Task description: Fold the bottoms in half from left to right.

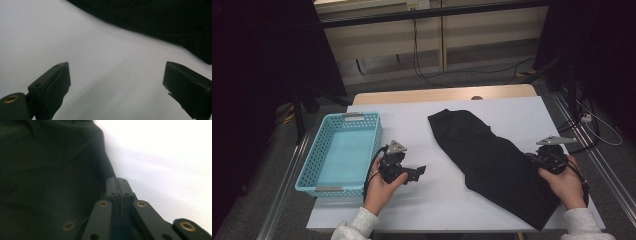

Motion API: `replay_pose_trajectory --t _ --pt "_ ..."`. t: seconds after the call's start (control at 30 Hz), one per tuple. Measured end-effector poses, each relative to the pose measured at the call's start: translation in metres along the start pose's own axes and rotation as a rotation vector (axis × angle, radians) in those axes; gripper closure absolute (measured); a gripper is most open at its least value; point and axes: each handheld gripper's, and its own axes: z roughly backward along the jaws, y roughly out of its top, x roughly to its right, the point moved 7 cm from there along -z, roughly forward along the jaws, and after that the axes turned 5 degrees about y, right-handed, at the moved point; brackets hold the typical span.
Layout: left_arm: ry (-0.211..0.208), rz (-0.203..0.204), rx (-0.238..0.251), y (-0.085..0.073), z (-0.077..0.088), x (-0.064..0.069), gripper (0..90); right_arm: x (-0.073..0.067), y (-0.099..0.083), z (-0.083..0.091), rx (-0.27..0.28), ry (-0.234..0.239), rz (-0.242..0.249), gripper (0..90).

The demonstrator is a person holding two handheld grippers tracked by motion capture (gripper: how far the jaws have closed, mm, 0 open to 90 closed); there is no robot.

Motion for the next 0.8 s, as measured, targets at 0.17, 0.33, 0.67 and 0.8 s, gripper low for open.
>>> replay_pose_trajectory --t 0.17,0.33,0.67,0.8 --pt "0.004 -0.022 -0.007 -0.001 0.0 -0.001 7.6 -0.001 0.007 0.001 0.04 -0.001 -0.04 64.4" --pt "0.005 -0.008 -0.002 -0.001 0.001 -0.001 7.6 -0.01 0.021 0.006 0.092 0.001 -0.032 47.4" --pt "0.01 -0.002 -0.015 -0.006 0.001 -0.003 7.6 -0.054 0.043 -0.008 0.124 0.088 0.015 34.5" --pt "0.011 -0.011 -0.021 -0.007 0.002 -0.002 7.6 -0.068 0.048 -0.015 0.114 0.099 0.045 30.9"
